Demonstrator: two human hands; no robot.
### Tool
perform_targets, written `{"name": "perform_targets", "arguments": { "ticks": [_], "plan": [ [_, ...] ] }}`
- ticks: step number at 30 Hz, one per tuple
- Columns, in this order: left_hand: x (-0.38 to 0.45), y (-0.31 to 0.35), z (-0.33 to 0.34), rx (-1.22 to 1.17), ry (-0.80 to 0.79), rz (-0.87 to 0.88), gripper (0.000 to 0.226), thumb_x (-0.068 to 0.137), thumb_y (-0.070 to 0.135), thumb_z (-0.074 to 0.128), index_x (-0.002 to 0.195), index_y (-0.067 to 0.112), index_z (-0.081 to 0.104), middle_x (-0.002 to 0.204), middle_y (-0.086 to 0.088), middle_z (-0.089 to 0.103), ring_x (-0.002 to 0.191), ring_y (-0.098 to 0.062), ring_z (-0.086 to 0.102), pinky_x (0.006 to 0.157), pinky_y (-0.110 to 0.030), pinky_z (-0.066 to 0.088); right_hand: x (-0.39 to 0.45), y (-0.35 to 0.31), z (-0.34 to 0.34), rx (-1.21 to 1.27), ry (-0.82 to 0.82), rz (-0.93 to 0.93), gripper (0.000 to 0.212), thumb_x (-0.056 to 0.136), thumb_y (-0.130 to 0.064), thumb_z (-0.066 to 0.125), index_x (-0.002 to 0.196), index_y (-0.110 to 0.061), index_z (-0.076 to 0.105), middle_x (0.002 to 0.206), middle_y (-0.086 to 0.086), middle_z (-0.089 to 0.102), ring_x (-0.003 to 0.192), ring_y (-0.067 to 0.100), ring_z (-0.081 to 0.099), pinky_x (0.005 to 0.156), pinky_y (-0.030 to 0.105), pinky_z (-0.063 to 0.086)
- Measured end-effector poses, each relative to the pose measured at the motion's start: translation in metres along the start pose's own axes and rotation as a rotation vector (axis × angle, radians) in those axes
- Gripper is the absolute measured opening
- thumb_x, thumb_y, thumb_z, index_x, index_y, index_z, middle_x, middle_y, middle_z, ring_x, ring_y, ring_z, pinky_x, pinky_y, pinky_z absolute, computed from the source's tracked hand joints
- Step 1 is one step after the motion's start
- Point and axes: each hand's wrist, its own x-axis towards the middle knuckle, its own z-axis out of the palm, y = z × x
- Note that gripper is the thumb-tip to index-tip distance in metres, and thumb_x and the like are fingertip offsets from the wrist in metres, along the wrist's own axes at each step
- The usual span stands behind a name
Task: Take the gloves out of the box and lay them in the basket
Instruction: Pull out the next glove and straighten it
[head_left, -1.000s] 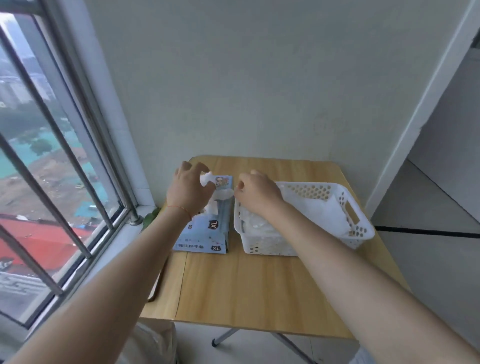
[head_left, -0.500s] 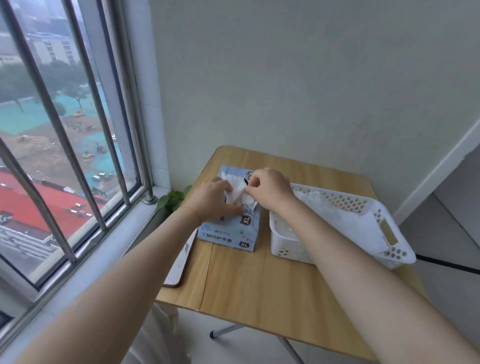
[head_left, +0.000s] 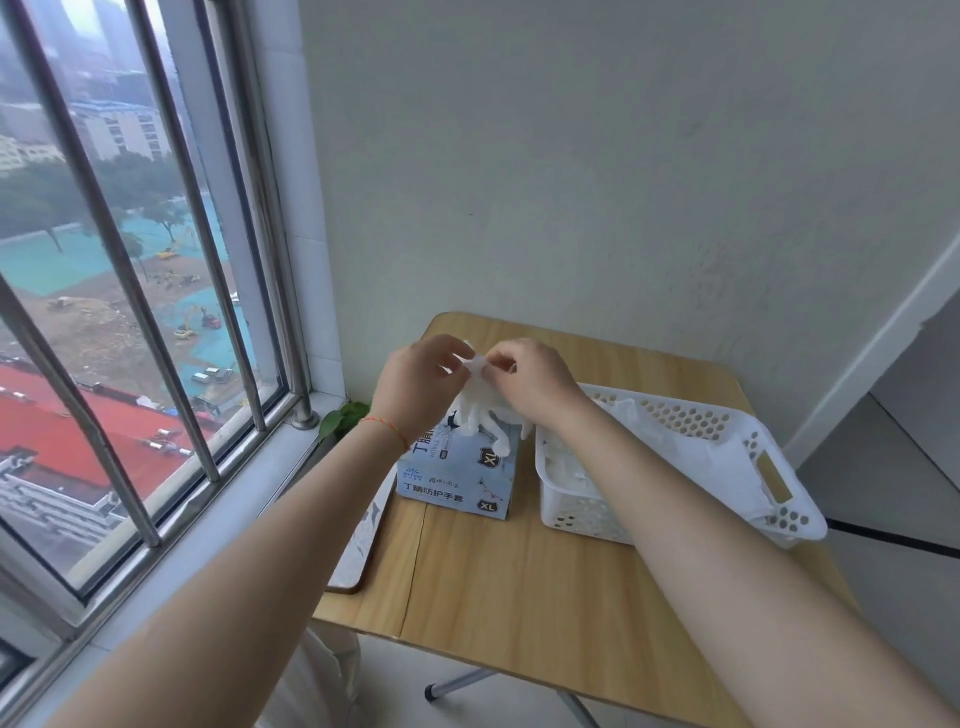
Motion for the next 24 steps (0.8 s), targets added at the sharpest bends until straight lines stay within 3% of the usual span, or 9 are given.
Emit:
{"name": "perform_targets", "arguments": {
  "ticks": [3,6,12,16,18,21,24],
  "plan": [
    [0.000,-0.001,-0.004,0.013,0.030,-0.025,0.012,0.087,0.011,0.065,0.094,0.021,0.069,0.081,0.011,0.066,0.076,-0.012,0.064,0.074,-0.025,0.053,0.001,0.002,-0.002,0.050,0.131,0.068,0.012,0.089,-0.023,0.068,0.091,-0.012,0.070,0.089,-0.002,0.067,0.085,0.017,0.062,0.074,0.027,0.049],
    [-0.001,-0.006,-0.004,0.072,-0.050,-0.056,0.011,0.086,0.016,0.068,0.087,0.026,0.064,0.081,0.011,0.065,0.078,-0.014,0.065,0.071,-0.029,0.055,-0.001,0.006,-0.007,0.066,0.209,0.102,0.018,0.083,-0.025,0.073,0.086,-0.009,0.064,0.081,-0.002,0.063,0.076,0.016,0.058,0.071,0.030,0.048],
    [-0.012,-0.004,0.007,-0.018,-0.113,-0.167,0.014,0.088,0.034,0.067,0.091,0.021,0.063,0.084,0.011,0.064,0.075,-0.006,0.062,0.059,-0.017,0.045,-0.003,0.015,-0.011,0.054,0.155,0.112,0.016,0.092,-0.019,0.062,0.085,-0.008,0.071,0.083,0.000,0.068,0.079,0.017,0.062,0.070,0.026,0.046],
    [-0.012,-0.004,0.012,0.067,-0.132,-0.208,0.020,0.091,0.030,0.061,0.075,0.019,0.065,0.075,0.002,0.068,0.071,-0.017,0.062,0.058,-0.021,0.045,-0.001,0.012,-0.017,0.145,0.216,0.117,0.010,0.091,-0.015,0.062,0.085,-0.012,0.069,0.085,-0.001,0.069,0.079,0.020,0.065,0.075,0.032,0.053],
    [-0.012,-0.004,0.012,0.073,-0.147,-0.216,0.019,0.091,0.030,0.062,0.076,0.020,0.065,0.075,0.004,0.067,0.069,-0.015,0.060,0.057,-0.020,0.043,0.000,0.011,-0.020,0.212,0.265,0.127,0.008,0.087,-0.015,0.065,0.080,-0.018,0.064,0.082,-0.001,0.068,0.076,0.021,0.066,0.075,0.036,0.056],
    [-0.016,0.003,0.013,-0.027,-0.099,-0.214,0.016,0.091,0.034,0.063,0.089,0.019,0.062,0.080,0.008,0.063,0.062,-0.001,0.059,0.058,-0.021,0.045,0.001,0.010,-0.019,0.305,0.253,0.156,0.014,0.086,-0.013,0.067,0.077,-0.018,0.057,0.076,0.002,0.067,0.069,0.022,0.069,0.070,0.039,0.060],
    [-0.020,0.009,0.014,-0.112,0.050,-0.203,0.014,0.091,0.033,0.061,0.094,0.021,0.055,0.085,0.006,0.060,0.064,-0.003,0.058,0.062,-0.028,0.049,0.000,0.009,-0.016,0.312,0.112,0.194,0.008,0.092,-0.009,0.061,0.087,-0.014,0.065,0.078,0.006,0.070,0.068,0.018,0.071,0.071,0.034,0.061]
  ]
}}
